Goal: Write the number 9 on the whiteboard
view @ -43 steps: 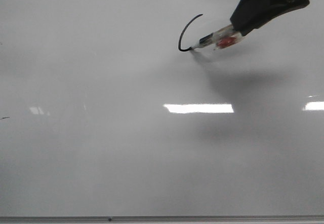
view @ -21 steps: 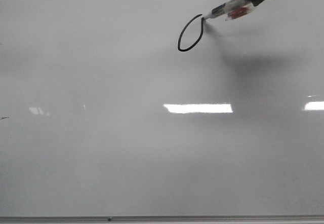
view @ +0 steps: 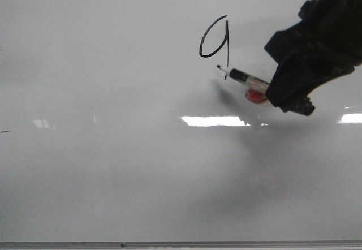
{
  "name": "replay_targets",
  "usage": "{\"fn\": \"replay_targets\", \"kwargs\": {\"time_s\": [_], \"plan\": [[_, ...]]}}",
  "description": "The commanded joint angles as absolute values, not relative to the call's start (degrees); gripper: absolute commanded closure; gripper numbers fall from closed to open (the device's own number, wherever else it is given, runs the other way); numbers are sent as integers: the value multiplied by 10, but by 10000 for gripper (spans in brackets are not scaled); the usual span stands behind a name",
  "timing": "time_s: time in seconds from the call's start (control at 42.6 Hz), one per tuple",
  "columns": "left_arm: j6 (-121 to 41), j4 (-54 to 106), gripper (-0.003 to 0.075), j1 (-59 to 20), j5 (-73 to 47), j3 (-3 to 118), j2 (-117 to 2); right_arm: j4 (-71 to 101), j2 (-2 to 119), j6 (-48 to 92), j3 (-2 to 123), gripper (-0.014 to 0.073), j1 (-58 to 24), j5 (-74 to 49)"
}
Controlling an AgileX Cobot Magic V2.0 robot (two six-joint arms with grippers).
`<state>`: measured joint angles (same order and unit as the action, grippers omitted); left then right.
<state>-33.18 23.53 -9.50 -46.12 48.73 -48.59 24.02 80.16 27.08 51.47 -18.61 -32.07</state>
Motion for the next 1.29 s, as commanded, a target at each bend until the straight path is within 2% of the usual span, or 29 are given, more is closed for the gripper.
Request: {"fn": "replay_targets", "kwargs": {"time_s": [0.0, 0.211, 0.469, 0.774, 0.915, 1.197, 1.267], "plan": [[-354, 255, 342, -103, -435, 502, -480, 246, 743, 286, 531, 652, -190, -325], [-449, 291, 342, -175, -455, 512, -494, 246, 654, 345, 531, 652, -194, -449], [-521, 299, 342, -334, -500, 571, -580, 257, 573, 461, 531, 652, -228, -597], [-537, 301, 342, -496, -485, 655, -714, 309, 568, 523, 531, 652, -236, -639], [-537, 301, 342, -526, -475, 692, -766, 310, 568, 528, 531, 652, -236, -639], [-549, 301, 344, -530, -476, 725, -817, 310, 568, 529, 531, 652, -236, -636], [-558, 301, 381, -530, -481, 726, -821, 310, 568, 529, 531, 652, -236, -636]]}}
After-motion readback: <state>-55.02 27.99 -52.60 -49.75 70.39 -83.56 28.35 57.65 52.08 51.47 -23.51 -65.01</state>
